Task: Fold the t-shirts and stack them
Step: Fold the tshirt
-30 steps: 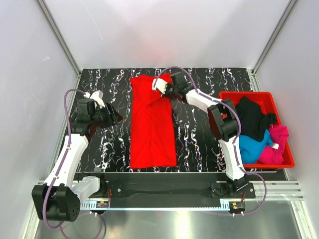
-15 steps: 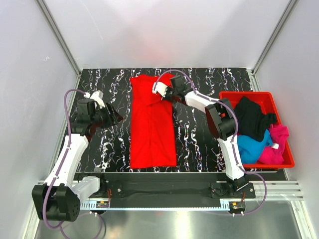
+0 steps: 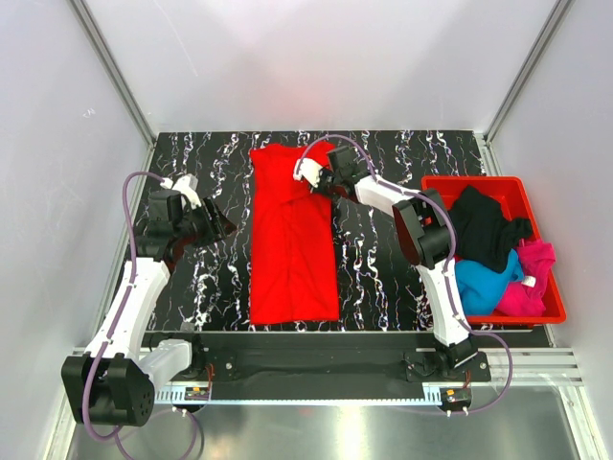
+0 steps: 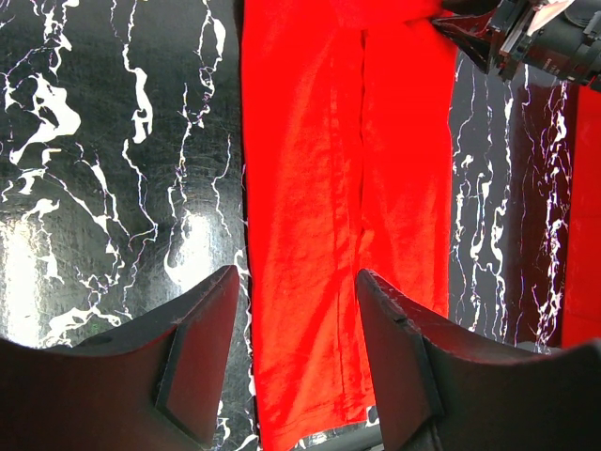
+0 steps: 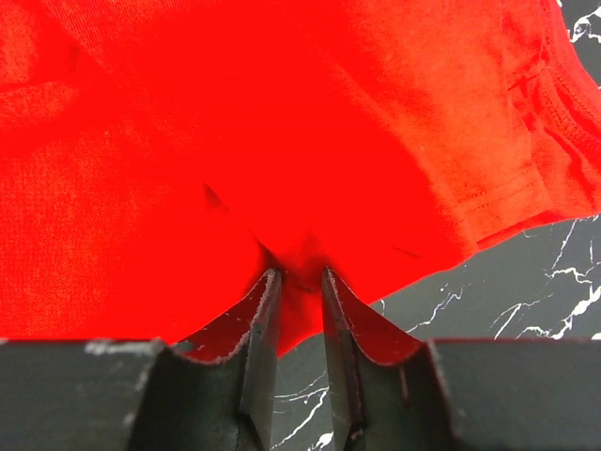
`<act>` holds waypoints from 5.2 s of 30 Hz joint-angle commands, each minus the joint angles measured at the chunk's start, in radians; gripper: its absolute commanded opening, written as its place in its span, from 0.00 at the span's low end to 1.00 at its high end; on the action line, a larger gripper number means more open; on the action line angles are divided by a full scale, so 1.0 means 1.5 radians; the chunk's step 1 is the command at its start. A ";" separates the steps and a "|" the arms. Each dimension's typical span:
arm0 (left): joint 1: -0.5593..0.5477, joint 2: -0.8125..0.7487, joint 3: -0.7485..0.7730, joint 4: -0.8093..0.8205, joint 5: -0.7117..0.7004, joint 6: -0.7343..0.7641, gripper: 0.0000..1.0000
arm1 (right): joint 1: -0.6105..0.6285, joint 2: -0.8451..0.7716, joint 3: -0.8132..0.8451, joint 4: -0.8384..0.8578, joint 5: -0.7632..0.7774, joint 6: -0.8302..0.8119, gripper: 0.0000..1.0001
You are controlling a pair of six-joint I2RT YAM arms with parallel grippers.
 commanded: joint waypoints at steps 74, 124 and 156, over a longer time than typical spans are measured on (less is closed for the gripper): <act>0.011 -0.004 -0.004 0.047 0.035 -0.008 0.61 | 0.024 -0.126 -0.060 -0.071 0.018 -0.003 0.00; -0.149 -0.068 -0.330 0.016 -0.015 -0.338 0.70 | 0.191 -0.656 -0.699 -0.103 -0.006 1.209 0.58; -0.295 -0.202 -0.352 -0.129 -0.183 -0.453 0.65 | 0.315 -0.671 -0.798 -0.085 0.147 1.355 0.07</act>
